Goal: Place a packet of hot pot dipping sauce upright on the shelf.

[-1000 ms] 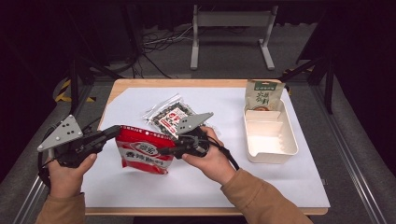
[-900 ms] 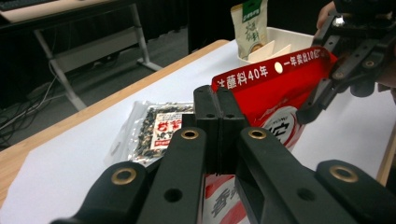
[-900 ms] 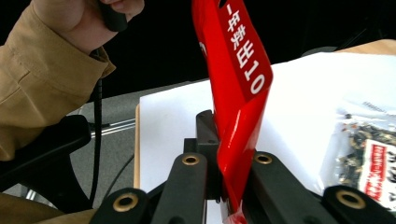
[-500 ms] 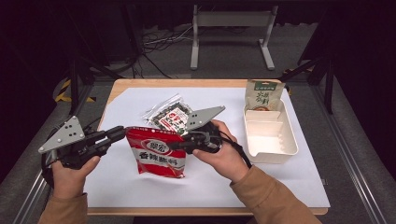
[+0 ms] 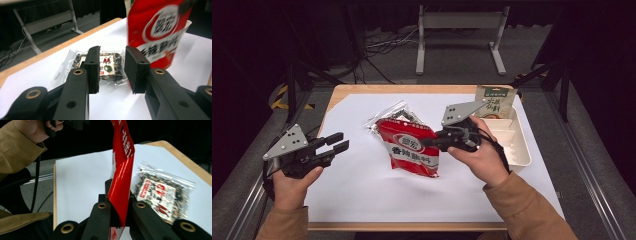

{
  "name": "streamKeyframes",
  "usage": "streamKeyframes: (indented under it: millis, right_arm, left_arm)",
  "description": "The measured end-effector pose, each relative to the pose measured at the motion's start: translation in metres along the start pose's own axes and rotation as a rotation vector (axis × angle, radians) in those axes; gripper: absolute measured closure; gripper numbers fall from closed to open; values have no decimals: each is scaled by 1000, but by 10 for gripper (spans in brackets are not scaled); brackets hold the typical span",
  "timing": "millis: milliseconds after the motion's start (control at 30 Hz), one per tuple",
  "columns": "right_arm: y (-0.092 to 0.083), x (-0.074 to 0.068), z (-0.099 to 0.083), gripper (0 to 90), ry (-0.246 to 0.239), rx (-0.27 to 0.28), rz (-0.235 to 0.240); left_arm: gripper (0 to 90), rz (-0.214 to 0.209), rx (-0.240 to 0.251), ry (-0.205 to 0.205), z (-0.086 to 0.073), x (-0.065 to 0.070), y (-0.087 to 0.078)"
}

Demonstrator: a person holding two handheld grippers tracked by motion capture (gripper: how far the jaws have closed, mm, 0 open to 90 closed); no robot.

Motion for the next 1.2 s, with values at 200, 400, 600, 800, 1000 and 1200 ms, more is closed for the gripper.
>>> streamKeyframes:
  millis: [200,400,600,800,1000,1200]
  right_arm:
    - [-23,11,1,885,-7,-11,-31]
    - [-41,22,1,885,-11,-8,-76]
    - [-58,35,1,884,-18,8,-116]
    - [-79,49,2,884,-16,22,-145]
    - [-98,62,0,884,-18,29,-177]
    - [-112,73,-1,884,-51,41,-204]
  left_arm:
    - [615,16,-23,-14,-11,-6,8]
    - [591,41,-54,-18,-22,-12,15]
    - [550,49,-65,-33,-30,-17,18]
    - [530,61,-90,-52,-40,-23,22]
    - [497,65,-97,-75,-48,-27,24]
    - [484,91,-141,-76,-58,-31,25]
Point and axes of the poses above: each handheld gripper's, and its own axes: y roughly forward along the jaws, z roughly out of its top, x roughly to its right, the point moved 2 cm from there along y, roughly forward along the jaws, and after that the axes turned 9 degrees about x, right-handed, at the moved point
